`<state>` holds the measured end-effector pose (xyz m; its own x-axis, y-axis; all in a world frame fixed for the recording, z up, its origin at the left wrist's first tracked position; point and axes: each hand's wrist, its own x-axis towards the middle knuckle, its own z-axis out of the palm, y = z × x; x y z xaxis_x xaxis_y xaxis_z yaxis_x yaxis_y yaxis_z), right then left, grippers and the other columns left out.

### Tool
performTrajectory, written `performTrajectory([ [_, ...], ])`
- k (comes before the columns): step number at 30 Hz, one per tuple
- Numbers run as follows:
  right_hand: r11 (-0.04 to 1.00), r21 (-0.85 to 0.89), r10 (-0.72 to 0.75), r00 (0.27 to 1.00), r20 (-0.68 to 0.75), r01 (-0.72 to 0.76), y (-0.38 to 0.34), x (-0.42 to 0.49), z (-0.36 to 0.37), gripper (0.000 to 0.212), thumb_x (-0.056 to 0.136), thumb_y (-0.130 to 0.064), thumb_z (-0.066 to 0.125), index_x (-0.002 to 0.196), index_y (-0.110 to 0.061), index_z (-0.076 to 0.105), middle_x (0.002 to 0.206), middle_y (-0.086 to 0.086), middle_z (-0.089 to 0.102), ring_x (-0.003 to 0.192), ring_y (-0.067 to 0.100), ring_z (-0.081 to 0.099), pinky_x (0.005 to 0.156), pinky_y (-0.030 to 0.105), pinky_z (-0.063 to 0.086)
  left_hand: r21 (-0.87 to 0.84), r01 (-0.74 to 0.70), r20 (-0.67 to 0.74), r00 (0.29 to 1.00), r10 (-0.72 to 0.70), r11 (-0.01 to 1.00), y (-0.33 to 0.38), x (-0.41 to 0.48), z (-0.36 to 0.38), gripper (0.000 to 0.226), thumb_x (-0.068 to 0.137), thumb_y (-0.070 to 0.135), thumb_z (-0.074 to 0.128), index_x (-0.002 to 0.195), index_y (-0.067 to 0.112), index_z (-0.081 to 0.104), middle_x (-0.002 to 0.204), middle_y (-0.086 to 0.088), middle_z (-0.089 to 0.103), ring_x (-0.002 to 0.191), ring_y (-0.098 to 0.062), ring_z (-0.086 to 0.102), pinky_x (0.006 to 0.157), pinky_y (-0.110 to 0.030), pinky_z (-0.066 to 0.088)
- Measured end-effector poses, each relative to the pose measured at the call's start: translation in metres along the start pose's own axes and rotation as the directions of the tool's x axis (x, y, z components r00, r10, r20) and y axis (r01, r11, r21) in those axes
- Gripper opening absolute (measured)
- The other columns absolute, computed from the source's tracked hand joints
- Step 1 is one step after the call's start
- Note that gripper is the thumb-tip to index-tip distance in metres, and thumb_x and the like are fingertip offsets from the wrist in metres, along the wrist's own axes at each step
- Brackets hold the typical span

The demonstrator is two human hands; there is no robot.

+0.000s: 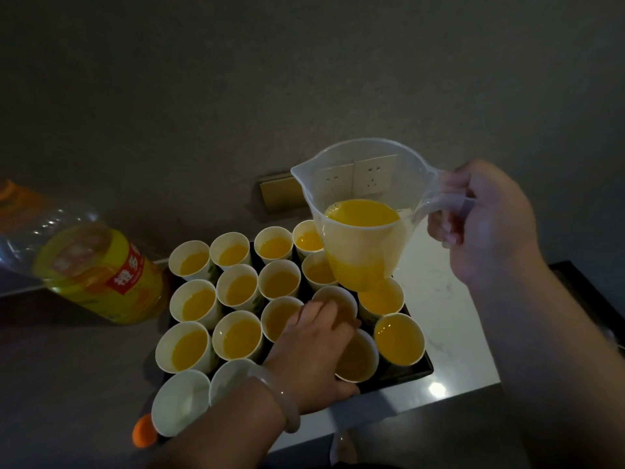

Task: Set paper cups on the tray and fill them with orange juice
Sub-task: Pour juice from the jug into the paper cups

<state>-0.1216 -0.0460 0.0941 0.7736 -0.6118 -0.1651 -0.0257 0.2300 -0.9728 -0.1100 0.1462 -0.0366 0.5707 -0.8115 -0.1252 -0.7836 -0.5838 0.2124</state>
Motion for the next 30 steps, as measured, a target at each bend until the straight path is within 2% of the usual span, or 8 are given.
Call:
performTrajectory([
  [3,0.999,0.036,0.002,1.0,-0.006,-0.002,-0.001,-0.002,0.002,0.033,0.085,-0.012,0.048,0.052,-0.016,0.05,0.049,0.0,0.042,0.044,0.011,0.032,0.047,0.029,0.023,-0.088,0.065,-0.101,0.992,-0.074,0.994,-0.009,-0.015,-0.005,0.079,0.071,0.071,0.055,0.139,0.035,0.033,0.142,0.012,0.027,0.132,-0.012,0.022,0.11,-0.034,0.029],
  [7,0.999,0.044,0.003,1.0,-0.003,-0.003,-0.003,-0.005,0.008,0.034,0.086,-0.011,0.048,0.053,-0.016,0.05,0.047,-0.002,0.044,0.043,0.01,0.032,0.047,0.027,0.024,-0.144,0.188,-0.201,0.956,-0.214,0.972,-0.022,-0.039,-0.008,0.076,0.066,0.078,0.049,0.127,0.033,0.046,0.125,0.016,0.044,0.116,-0.006,0.039,0.093,-0.022,0.037],
  [11,0.999,0.041,-0.015,1.0,0.013,0.015,-0.002,-0.007,0.015,0.046,0.084,-0.013,0.047,0.039,-0.018,0.054,0.043,-0.003,0.042,0.04,0.011,0.03,0.044,0.025,0.024,-0.08,0.271,-0.201,0.938,-0.282,0.959,-0.022,-0.056,-0.004,0.073,0.059,0.083,0.049,0.11,0.031,0.049,0.106,0.015,0.052,0.097,-0.009,0.051,0.076,-0.021,0.04],
  [16,0.998,0.059,-0.032,0.999,0.025,0.03,0.0,-0.009,0.021,0.036,0.083,-0.013,0.049,0.048,-0.019,0.05,0.046,-0.002,0.042,0.042,0.012,0.031,0.042,0.023,0.025,-0.022,0.319,-0.209,0.925,-0.316,0.947,-0.021,-0.06,0.001,0.067,0.052,0.082,0.047,0.093,0.029,0.052,0.091,0.011,0.054,0.085,-0.014,0.054,0.065,-0.028,0.047],
  [18,0.998,0.051,-0.031,0.999,0.031,0.03,0.0,-0.01,0.024,0.033,0.084,-0.012,0.048,0.052,-0.018,0.048,0.047,-0.001,0.042,0.042,0.012,0.031,0.042,0.023,0.025,-0.006,0.331,-0.148,0.933,-0.328,0.944,-0.019,-0.061,0.0,0.066,0.055,0.081,0.047,0.095,0.029,0.052,0.094,0.01,0.053,0.09,-0.016,0.054,0.07,-0.031,0.046],
  [22,0.999,0.037,-0.026,0.999,0.046,0.024,0.001,-0.012,0.029,0.03,0.085,-0.012,0.047,0.056,-0.016,0.047,0.047,-0.002,0.042,0.042,0.011,0.031,0.043,0.024,0.024,0.029,0.357,-0.042,0.934,-0.356,0.934,-0.018,-0.062,-0.003,0.071,0.07,0.078,0.048,0.122,0.032,0.036,0.123,0.009,0.039,0.118,-0.016,0.034,0.095,-0.03,0.032],
  [26,1.0,0.031,-0.006,0.999,0.035,0.005,0.0,-0.013,0.031,0.046,0.084,-0.012,0.048,0.039,-0.019,0.053,0.046,-0.003,0.042,0.042,0.011,0.031,0.044,0.026,0.024,0.014,0.347,-0.041,0.937,-0.346,0.938,-0.019,-0.063,-0.002,0.072,0.063,0.077,0.052,0.117,0.031,0.044,0.113,0.009,0.046,0.11,-0.018,0.043,0.088,-0.032,0.035],
  [30,1.0,0.011,0.006,1.0,0.007,-0.006,0.001,-0.012,0.033,0.031,0.084,-0.013,0.049,0.053,-0.017,0.048,0.048,-0.001,0.043,0.043,0.011,0.032,0.045,0.026,0.024,0.013,0.327,-0.056,0.944,-0.325,0.945,-0.023,-0.063,0.004,0.067,0.063,0.075,0.051,0.114,0.032,0.045,0.108,0.01,0.048,0.108,-0.018,0.044,0.086,-0.032,0.036],
])
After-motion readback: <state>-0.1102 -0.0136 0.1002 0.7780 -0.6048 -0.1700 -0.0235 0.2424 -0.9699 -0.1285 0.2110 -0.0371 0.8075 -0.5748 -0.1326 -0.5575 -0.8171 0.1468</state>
